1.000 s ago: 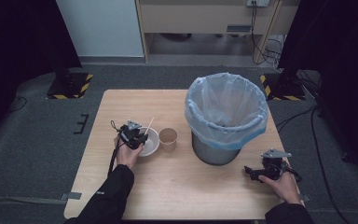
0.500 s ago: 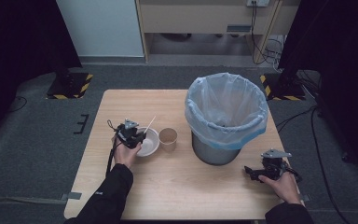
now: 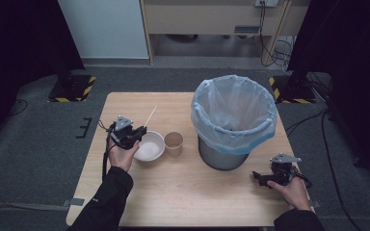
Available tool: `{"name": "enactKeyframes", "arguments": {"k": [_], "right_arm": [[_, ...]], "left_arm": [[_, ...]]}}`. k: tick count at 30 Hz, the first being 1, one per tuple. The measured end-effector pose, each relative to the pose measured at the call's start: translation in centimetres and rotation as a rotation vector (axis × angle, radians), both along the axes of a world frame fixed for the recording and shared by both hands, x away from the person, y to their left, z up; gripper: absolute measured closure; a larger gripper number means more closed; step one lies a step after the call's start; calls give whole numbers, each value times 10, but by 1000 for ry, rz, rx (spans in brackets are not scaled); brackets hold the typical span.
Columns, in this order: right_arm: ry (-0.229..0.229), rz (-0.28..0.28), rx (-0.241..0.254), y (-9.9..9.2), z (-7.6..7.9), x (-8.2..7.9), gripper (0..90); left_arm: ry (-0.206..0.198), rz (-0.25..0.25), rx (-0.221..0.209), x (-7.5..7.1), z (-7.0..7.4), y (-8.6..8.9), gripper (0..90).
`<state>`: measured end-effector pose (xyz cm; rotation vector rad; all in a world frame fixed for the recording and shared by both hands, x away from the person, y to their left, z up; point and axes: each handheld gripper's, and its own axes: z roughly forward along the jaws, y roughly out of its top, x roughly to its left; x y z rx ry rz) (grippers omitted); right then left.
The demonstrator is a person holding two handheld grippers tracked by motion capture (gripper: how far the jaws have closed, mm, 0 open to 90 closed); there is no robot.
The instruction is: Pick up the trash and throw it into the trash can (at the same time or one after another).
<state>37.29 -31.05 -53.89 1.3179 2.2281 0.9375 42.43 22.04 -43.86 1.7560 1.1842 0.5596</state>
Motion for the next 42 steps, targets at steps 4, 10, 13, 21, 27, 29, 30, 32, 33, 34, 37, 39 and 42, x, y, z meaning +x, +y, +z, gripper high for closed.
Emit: {"name": "enactKeyframes", "arguments": {"k": [4, 10, 13, 21, 27, 29, 30, 32, 33, 34, 37, 39, 42], "right_arm": [[0, 0, 0, 0, 0, 0, 29], [0, 0, 0, 0, 0, 0, 28], [0, 0, 0, 0, 0, 0, 29], [4, -1, 2, 0, 0, 0, 29], [4, -1, 2, 0, 0, 0, 29], [4, -1, 2, 0, 0, 0, 29], [4, -1, 2, 0, 0, 0, 29], [4, -1, 2, 0, 0, 0, 29], [4, -1, 2, 0, 0, 0, 29], [4, -1, 2, 0, 0, 0, 29], [3, -1, 2, 0, 0, 0, 29], [3, -2, 2, 0, 0, 0, 29], [4, -1, 2, 0, 0, 0, 29]], "left_arm": [[-30, -7, -22, -5, 10, 1, 851], [-95, -16, -73, -13, 30, 2, 851], [-131, -21, -97, -18, 41, 3, 851], [-219, -42, -156, -30, 68, 8, 851], [-283, -69, -189, -40, 87, 5, 851], [-301, -81, -197, -44, 93, 3, 851], [-315, -82, -196, -46, 96, 2, 851], [-326, -98, -206, -49, 101, 0, 851], [-337, -102, -213, -50, 104, -2, 851], [-348, -110, -219, -52, 108, -3, 851], [-370, -125, -233, -57, 116, -6, 851], [-384, -133, -239, -59, 120, -8, 851], [-402, -142, -252, -61, 126, -11, 851]]}}
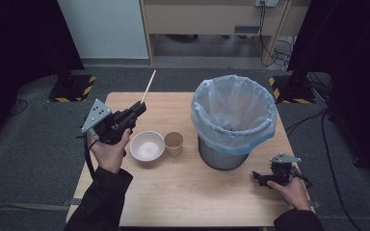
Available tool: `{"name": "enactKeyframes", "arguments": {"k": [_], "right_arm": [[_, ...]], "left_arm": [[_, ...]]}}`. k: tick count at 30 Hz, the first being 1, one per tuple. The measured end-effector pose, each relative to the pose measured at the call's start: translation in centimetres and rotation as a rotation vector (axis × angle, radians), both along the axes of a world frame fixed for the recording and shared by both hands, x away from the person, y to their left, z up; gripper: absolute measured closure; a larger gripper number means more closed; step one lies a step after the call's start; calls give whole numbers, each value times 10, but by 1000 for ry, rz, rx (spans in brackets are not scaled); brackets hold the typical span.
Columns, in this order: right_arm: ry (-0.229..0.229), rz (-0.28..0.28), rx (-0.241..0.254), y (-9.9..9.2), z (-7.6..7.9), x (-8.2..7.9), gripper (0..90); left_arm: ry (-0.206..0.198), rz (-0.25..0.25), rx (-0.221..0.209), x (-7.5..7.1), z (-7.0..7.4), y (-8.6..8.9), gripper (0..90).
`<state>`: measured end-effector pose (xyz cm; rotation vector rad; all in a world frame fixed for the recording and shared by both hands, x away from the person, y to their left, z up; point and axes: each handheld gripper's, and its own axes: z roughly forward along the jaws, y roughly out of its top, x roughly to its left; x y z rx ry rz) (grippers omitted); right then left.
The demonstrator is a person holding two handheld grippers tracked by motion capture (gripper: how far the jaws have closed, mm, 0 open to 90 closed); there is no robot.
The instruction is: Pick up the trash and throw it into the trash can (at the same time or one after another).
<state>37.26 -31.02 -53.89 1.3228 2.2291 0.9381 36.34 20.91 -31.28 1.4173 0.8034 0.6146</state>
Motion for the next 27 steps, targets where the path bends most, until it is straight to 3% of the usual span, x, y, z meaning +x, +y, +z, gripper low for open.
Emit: {"name": "enactKeyframes", "arguments": {"k": [13, 27], "right_arm": [[0, 0, 0, 0, 0, 0, 28], [0, 0, 0, 0, 0, 0, 29]], "left_arm": [[-51, -53, -8, 3, 27, -30, 851], [-83, -105, -15, 11, 46, -64, 851]]}}
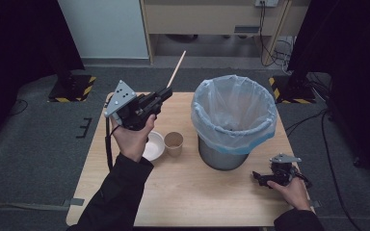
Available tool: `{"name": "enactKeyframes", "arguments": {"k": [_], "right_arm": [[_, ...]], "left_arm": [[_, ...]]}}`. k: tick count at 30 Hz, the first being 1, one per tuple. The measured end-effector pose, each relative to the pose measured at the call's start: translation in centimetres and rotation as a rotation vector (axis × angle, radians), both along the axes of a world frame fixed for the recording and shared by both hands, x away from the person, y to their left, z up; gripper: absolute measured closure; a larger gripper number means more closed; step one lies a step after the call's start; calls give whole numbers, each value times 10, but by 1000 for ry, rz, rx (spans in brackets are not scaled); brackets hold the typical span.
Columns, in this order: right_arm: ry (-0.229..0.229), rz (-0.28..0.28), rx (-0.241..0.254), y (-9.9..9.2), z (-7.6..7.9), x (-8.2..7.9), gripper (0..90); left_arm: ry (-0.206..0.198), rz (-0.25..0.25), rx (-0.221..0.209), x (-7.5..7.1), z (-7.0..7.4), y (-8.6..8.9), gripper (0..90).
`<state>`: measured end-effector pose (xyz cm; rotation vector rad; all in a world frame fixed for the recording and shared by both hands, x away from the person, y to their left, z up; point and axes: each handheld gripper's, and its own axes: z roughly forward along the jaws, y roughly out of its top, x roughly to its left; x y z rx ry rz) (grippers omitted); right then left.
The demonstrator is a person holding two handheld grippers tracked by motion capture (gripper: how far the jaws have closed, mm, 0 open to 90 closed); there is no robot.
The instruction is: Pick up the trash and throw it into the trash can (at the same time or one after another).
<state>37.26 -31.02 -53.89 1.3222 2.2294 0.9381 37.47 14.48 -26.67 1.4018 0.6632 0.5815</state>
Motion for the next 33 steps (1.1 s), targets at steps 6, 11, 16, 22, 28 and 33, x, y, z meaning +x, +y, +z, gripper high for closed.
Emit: {"name": "enactKeyframes", "arguments": {"k": [6, 11, 16, 22, 28, 33], "right_arm": [[0, 0, 0, 0, 0, 0, 29], [0, 0, 0, 0, 0, 0, 29], [0, 0, 0, 0, 0, 0, 28], [0, 0, 0, 0, 0, 0, 29], [0, 0, 1, 0, 0, 0, 28], [0, -3, 3, 0, 0, 0, 29]], "left_arm": [[-13, -27, 16, 4, 7, -18, 851], [-19, -41, 19, 8, 11, -32, 851], [-24, -53, 28, 12, 15, -45, 851], [-25, -67, 40, 18, 16, -61, 851], [-22, -77, 45, 25, 17, -77, 851], [-24, -85, 41, 29, 18, -87, 851]]}}
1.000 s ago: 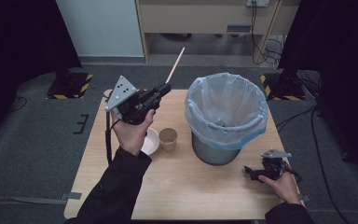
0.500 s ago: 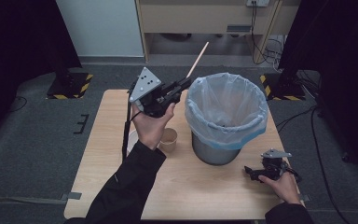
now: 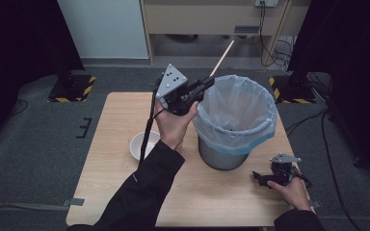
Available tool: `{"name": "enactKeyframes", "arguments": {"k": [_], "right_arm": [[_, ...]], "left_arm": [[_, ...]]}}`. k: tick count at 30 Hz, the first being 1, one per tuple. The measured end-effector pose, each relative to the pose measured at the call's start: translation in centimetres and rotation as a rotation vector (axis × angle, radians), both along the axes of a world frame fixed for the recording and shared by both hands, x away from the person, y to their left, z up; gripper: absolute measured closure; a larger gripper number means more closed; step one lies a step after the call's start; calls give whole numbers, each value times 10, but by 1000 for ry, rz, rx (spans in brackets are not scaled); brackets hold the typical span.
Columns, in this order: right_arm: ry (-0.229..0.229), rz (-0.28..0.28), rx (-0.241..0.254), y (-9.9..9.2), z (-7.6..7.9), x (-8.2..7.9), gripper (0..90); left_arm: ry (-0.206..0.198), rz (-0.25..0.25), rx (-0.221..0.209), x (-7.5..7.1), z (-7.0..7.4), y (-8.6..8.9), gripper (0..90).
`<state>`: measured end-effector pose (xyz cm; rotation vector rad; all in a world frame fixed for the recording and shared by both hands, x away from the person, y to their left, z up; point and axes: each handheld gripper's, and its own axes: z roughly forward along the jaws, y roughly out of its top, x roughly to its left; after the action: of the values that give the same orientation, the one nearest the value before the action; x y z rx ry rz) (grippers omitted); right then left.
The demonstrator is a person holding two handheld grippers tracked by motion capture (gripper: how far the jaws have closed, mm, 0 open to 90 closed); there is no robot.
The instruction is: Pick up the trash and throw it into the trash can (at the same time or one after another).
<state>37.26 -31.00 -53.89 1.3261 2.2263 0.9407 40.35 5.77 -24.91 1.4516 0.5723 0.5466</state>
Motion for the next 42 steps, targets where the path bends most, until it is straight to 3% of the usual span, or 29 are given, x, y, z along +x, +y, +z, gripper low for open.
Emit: {"name": "enactKeyframes", "arguments": {"k": [18, 28, 34, 42], "right_arm": [[-3, 2, -1, 0, 0, 0, 28], [-2, 2, 0, 0, 0, 0, 28], [-2, 4, -2, 0, 0, 0, 26], [-1, 11, -1, 0, 0, 0, 26]], "left_arm": [[5, -6, 26, 19, -3, -42, 852], [15, -25, 77, 29, -4, -65, 849], [25, -34, 71, 33, -6, -63, 731], [9, -9, 75, 24, -1, -29, 595]]}}
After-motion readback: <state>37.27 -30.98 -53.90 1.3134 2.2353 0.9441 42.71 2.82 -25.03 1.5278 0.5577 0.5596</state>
